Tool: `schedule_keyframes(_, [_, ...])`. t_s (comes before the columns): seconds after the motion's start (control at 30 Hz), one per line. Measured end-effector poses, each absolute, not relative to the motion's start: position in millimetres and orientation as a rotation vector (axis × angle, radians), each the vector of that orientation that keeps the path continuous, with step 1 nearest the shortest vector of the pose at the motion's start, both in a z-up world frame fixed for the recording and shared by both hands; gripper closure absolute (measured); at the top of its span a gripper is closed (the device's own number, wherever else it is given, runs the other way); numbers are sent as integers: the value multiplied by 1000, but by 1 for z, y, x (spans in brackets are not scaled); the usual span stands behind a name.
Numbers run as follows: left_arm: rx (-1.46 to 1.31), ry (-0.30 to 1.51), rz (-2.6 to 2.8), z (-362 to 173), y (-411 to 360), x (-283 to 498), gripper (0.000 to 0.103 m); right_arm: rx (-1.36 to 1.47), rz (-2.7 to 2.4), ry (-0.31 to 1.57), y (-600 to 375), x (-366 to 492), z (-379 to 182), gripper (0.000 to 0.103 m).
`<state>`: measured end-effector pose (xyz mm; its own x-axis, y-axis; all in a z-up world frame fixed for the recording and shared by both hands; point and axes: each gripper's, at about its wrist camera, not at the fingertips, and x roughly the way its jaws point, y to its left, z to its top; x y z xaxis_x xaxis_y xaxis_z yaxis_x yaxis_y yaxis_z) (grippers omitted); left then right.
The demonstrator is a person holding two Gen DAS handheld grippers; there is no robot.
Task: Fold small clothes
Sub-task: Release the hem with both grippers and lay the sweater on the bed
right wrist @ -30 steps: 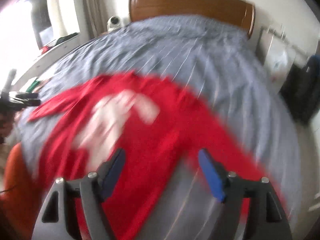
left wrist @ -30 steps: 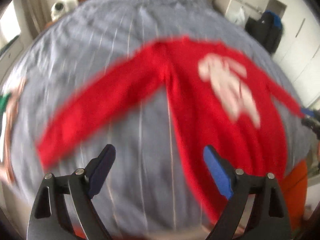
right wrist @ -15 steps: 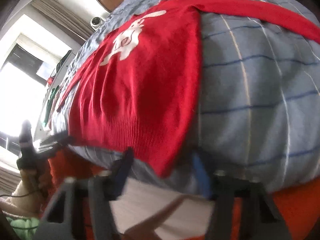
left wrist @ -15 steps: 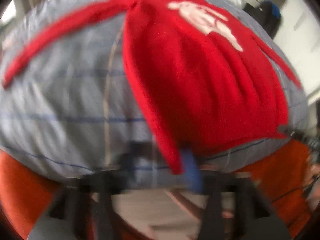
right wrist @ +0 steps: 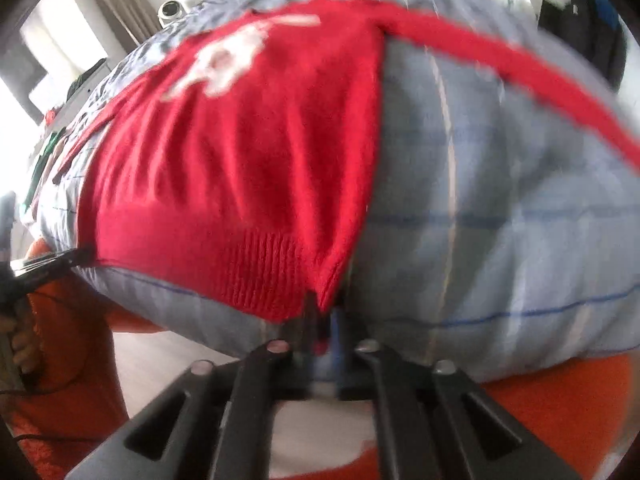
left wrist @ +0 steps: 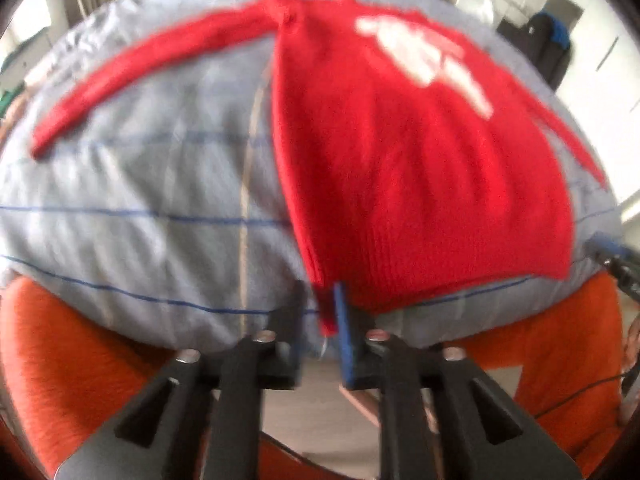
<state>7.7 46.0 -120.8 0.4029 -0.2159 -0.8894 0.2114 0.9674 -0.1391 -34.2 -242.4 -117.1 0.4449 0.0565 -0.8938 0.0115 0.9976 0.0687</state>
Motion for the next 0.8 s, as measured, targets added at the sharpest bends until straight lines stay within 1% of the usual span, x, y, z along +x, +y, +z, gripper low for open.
schedule_keyframes(0.03, [-13, 1089, -262, -110, 49, 6, 34, 24, -5, 1059, -241, -38, -96, 32])
schedule_keyframes(0.07, [-26, 1032, -238, -96, 54, 4, 25, -15, -32, 1008, -239, -40, -78, 2])
schedule_keyframes(0.1, [-40, 972, -205, -81, 59, 3, 16, -65, -65, 951, -236, -41, -57, 1])
schedule_keyframes(0.13, [-51, 934, -188, -71, 65, 4, 13, -126, -96, 912, -230, -40, -38, 0])
schedule_keyframes(0.23, [-80, 873, -135, -47, 81, 12, 11, -247, -149, 834, -215, -31, -10, 0])
schedule_keyframes(0.37, [-106, 827, -66, -36, 110, 9, 8, -320, -186, 783, -199, -19, 11, 0])
schedule_keyframes(0.57, [-125, 816, 29, -46, 131, 5, 7, -351, -243, 787, -201, -15, 13, 0])
schedule_keyframes(0.8, [-115, 829, 57, -55, 128, 6, 7, -340, -277, 833, -215, -11, 11, 0])
